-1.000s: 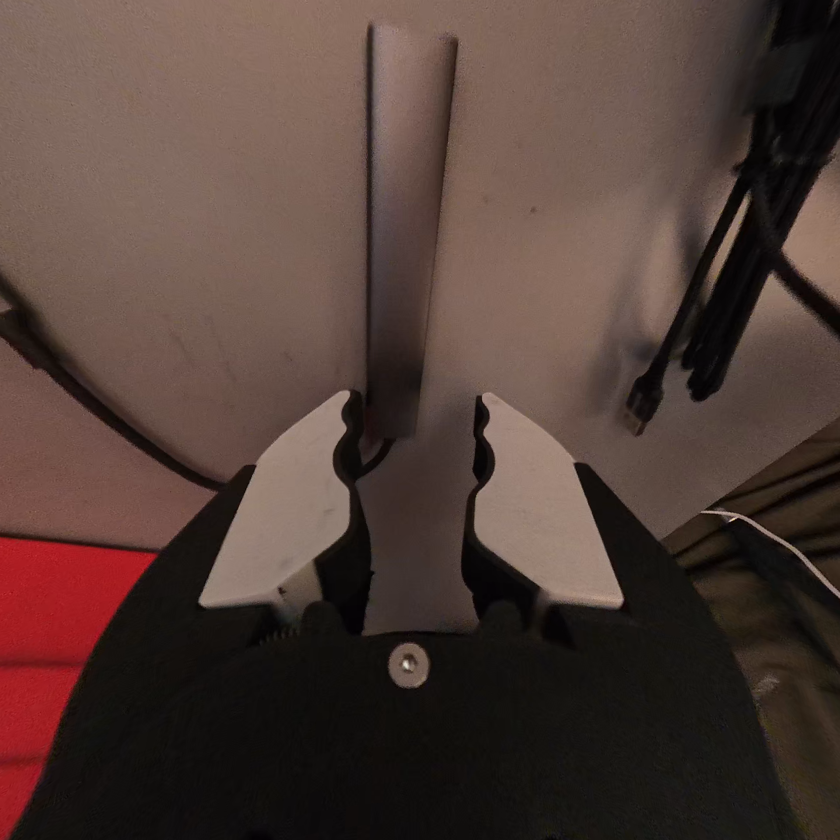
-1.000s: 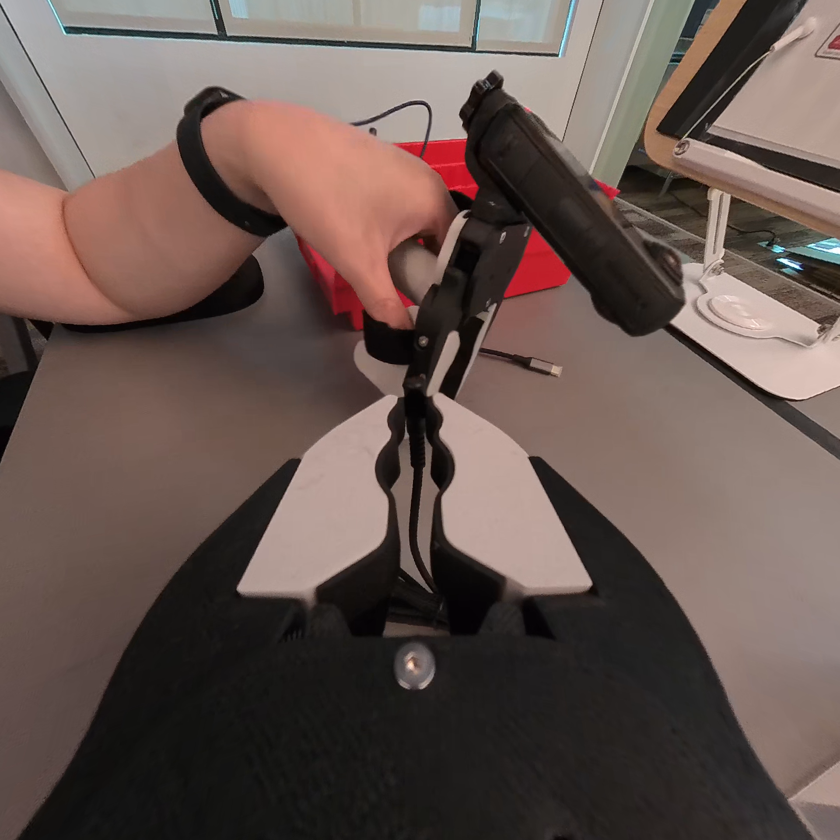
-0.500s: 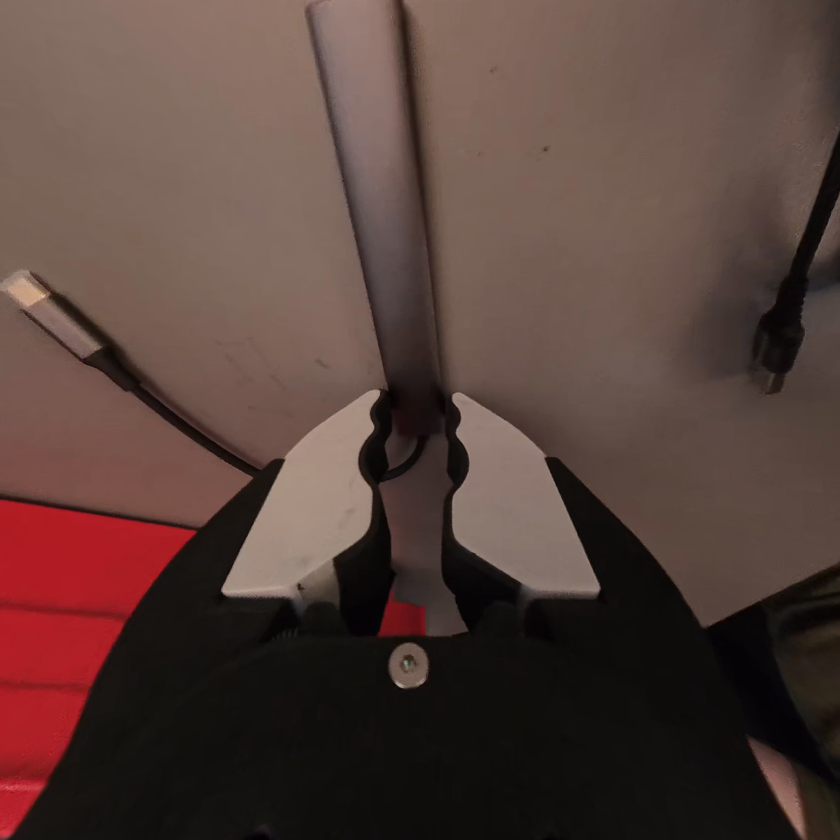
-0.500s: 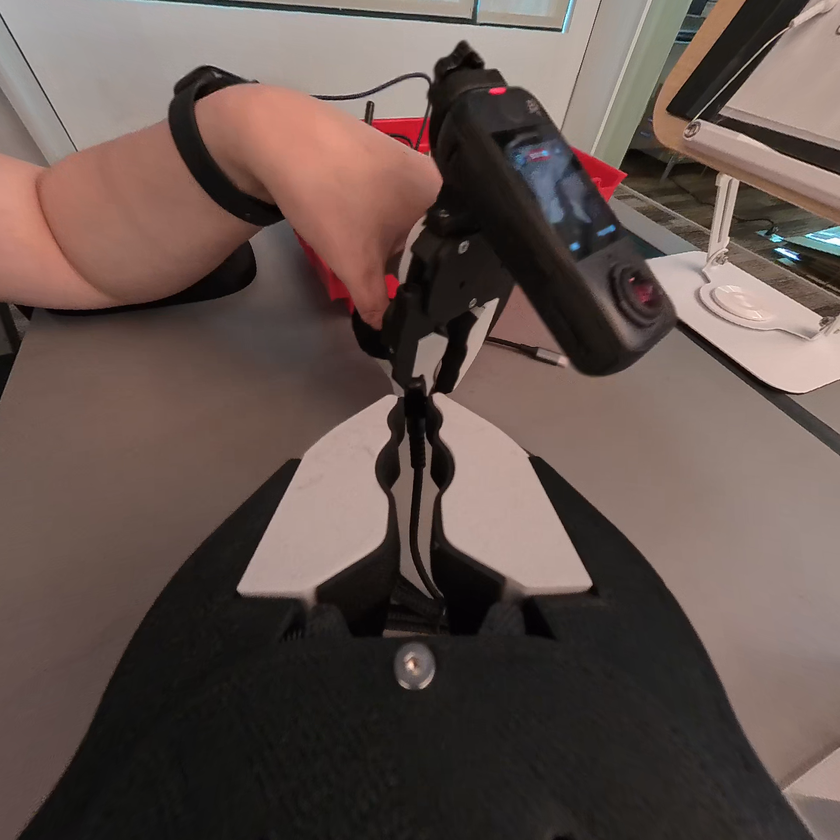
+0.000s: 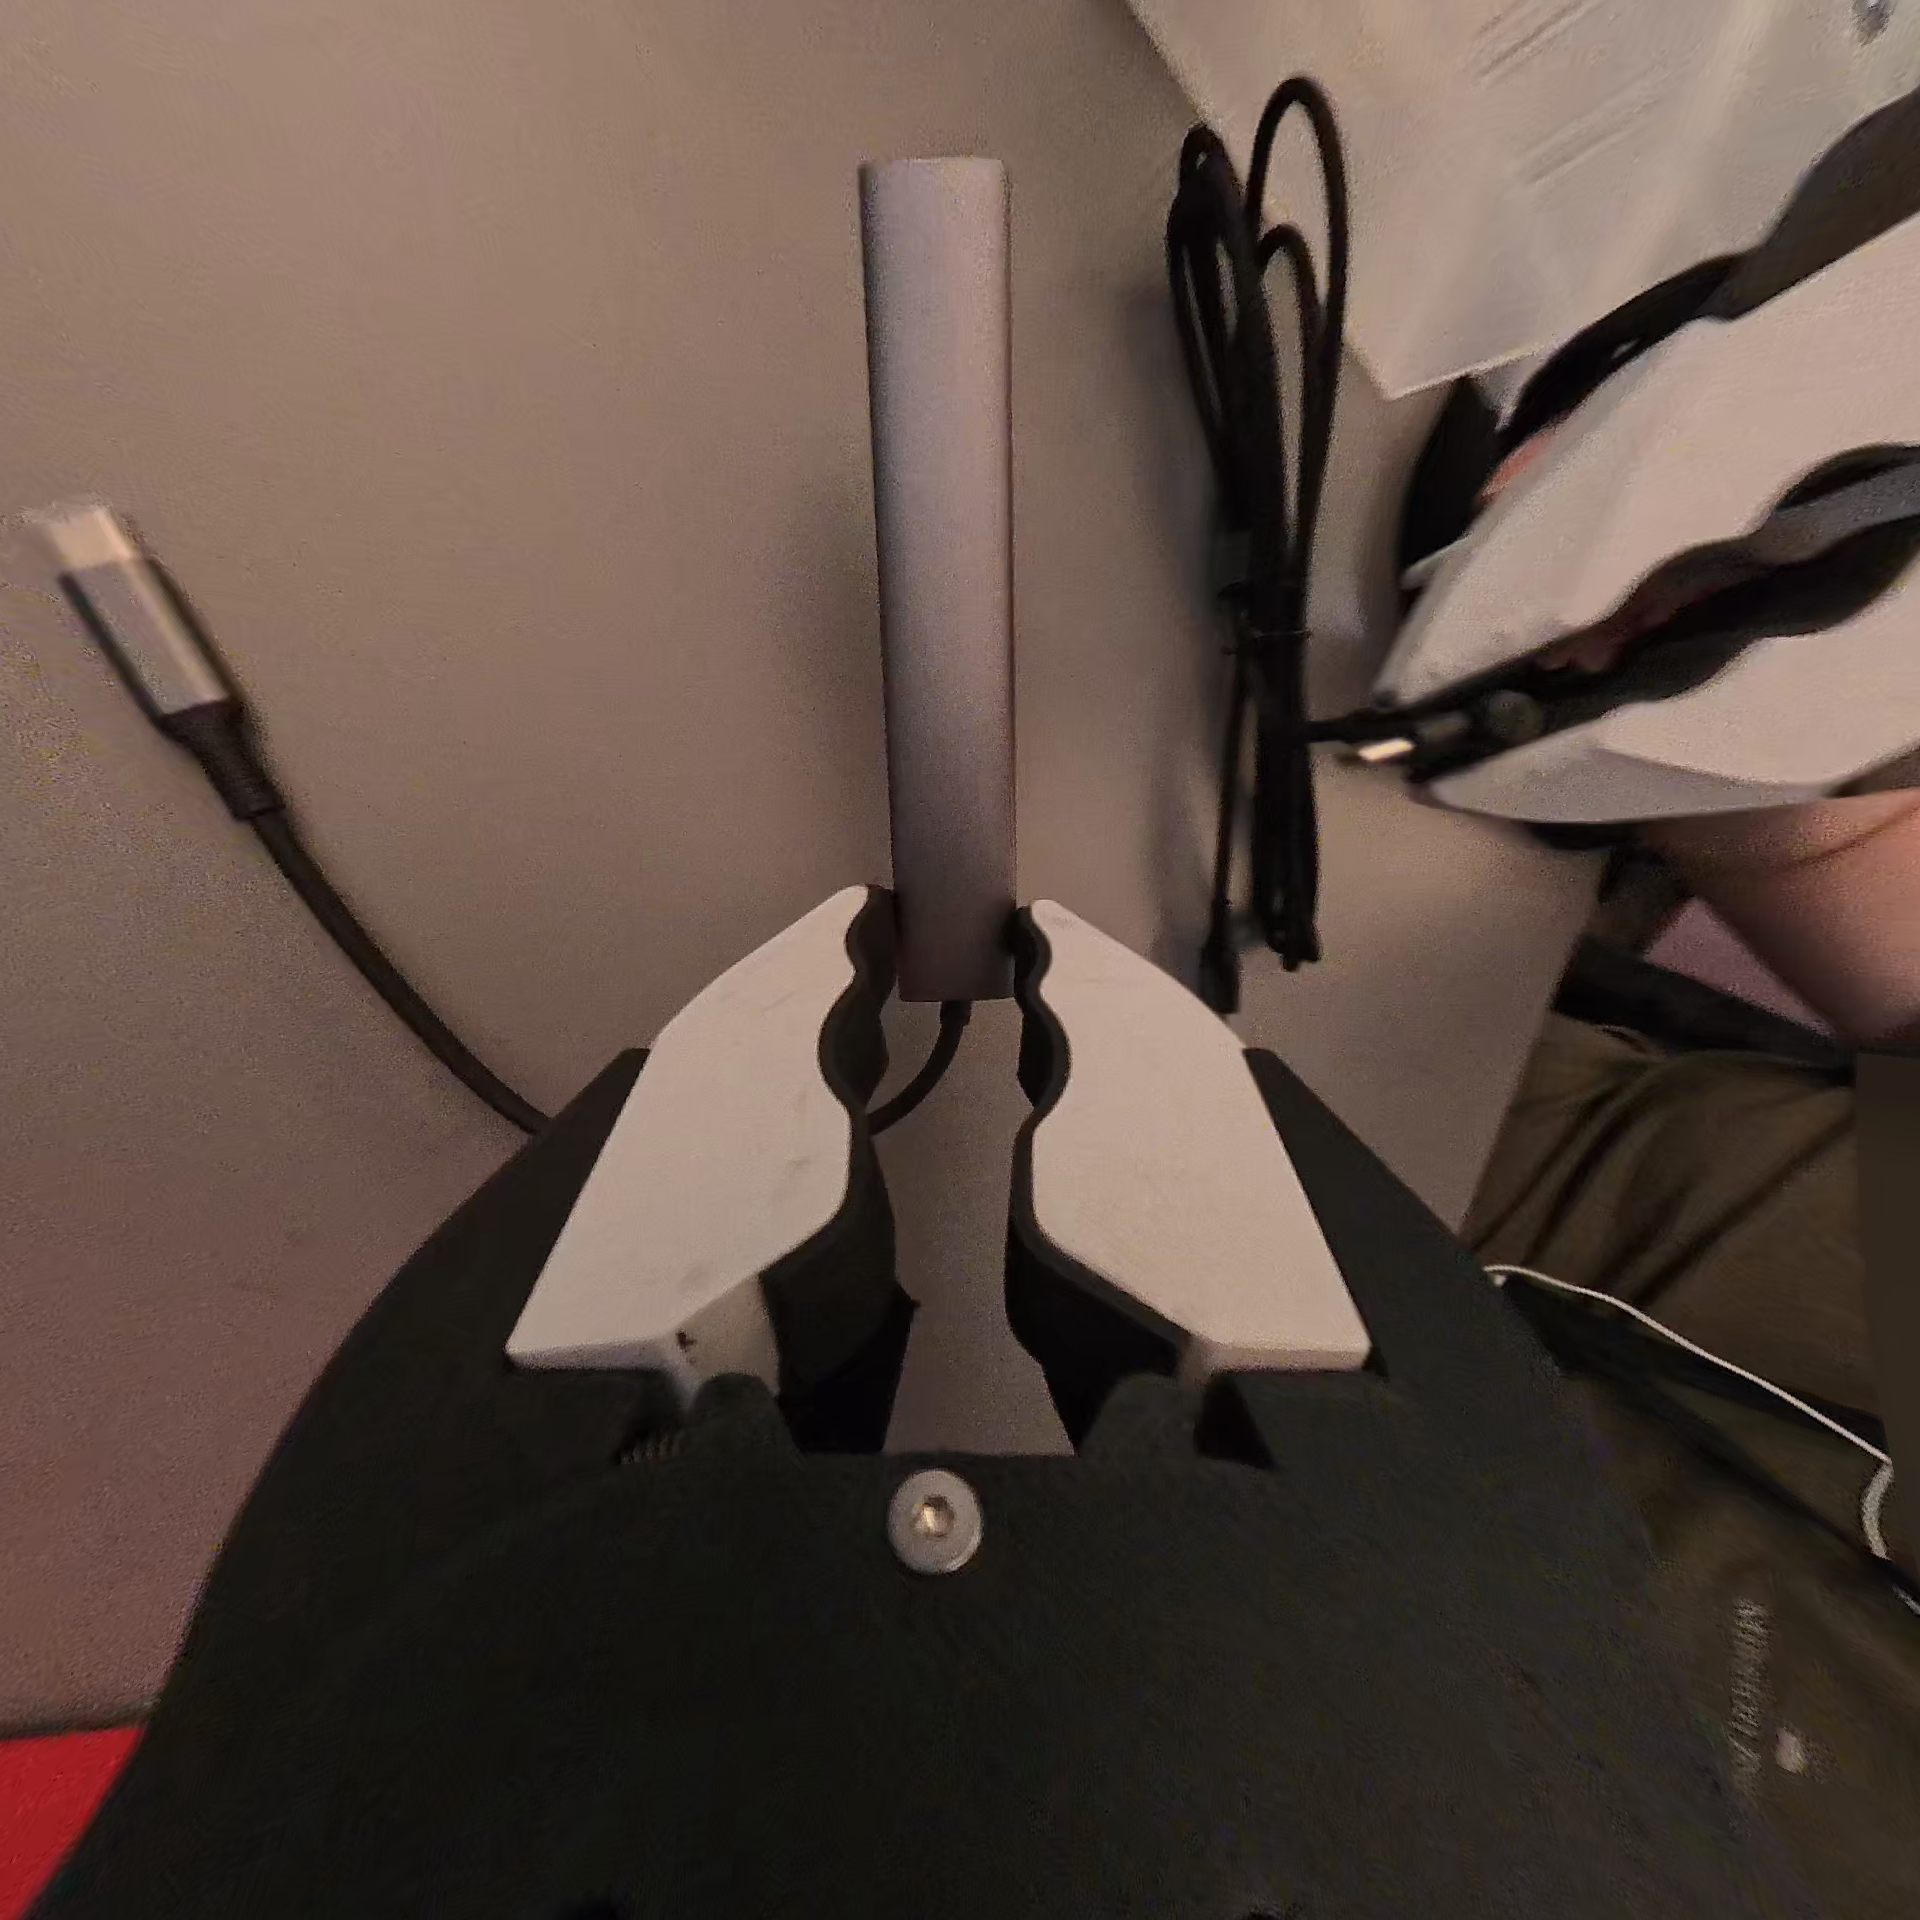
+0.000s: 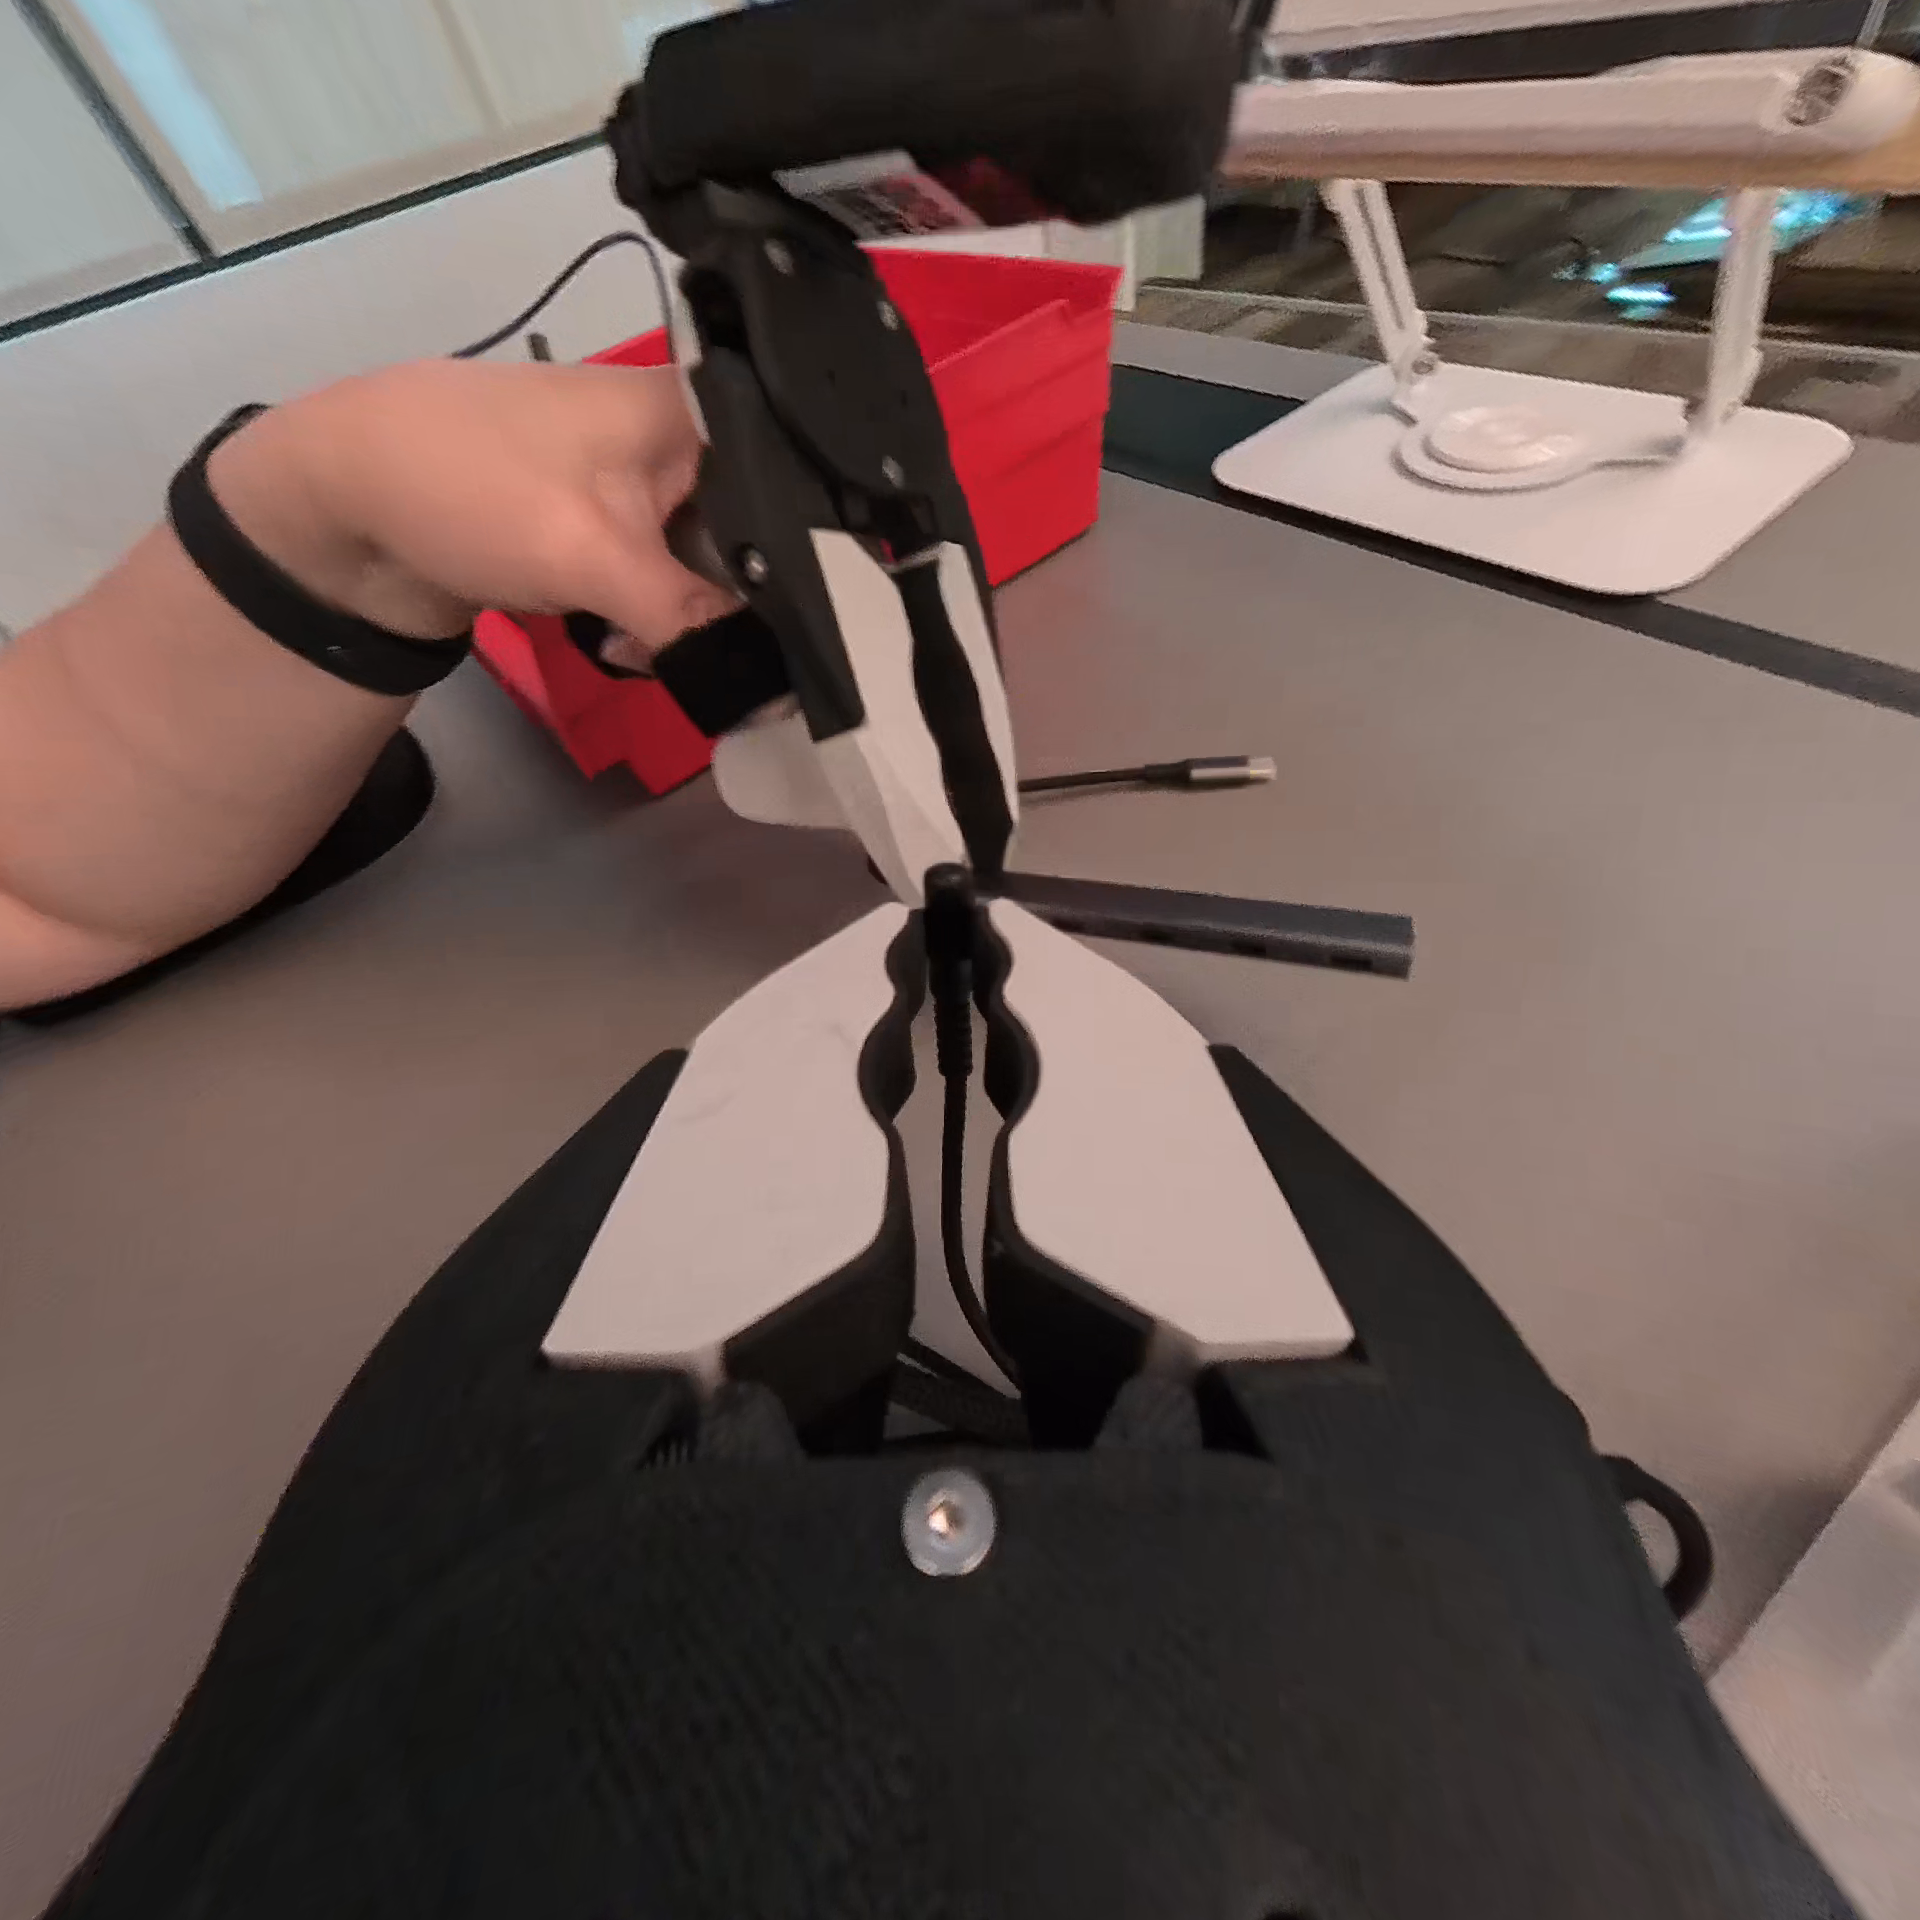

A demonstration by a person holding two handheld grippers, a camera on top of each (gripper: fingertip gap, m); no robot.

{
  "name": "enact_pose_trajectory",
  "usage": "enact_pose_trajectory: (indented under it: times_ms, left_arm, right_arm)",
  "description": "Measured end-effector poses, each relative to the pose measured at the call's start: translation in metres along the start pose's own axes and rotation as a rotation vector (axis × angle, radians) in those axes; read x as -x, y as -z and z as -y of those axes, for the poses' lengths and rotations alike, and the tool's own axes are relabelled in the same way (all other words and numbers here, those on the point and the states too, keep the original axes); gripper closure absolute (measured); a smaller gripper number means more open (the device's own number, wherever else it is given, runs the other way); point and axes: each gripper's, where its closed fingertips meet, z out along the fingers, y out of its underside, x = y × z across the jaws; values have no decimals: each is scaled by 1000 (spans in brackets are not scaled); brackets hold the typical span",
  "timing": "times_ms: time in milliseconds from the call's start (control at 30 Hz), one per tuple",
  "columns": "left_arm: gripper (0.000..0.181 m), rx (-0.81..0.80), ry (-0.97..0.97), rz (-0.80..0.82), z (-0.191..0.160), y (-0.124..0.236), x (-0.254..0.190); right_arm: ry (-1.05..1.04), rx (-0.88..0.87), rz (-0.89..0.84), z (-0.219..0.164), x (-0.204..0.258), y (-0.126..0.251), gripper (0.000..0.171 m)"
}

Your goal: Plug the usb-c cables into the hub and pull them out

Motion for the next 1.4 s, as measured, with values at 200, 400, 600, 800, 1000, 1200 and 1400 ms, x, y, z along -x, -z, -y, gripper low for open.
enact_pose_trajectory:
  times_ms: [200,400,600,800,1000,1200,1400]
  left_arm:
    - [160,-239,28,-207,29,34,-27]
    - [161,-542,-76,-441,65,58,-69]
    - [160,-804,-132,-559,75,73,-85]
    - [163,-995,-113,-515,68,100,-73]
    - [161,-1233,-213,-308,64,164,-70]
    - [160,-1353,-373,71,57,204,-66]
    - [161,-1398,-424,239,53,214,-62]
  right_arm:
    - [-71,-6,-69,-1,-13,2,162]
    - [-179,-235,-34,30,-13,20,162]
    - [-207,-326,6,42,-11,29,162]
    - [-173,-376,-46,63,-18,34,162]
    - [-22,-323,-18,110,0,25,162]
    - [172,-305,46,165,38,4,162]
    - [171,-349,76,201,58,-16,163]
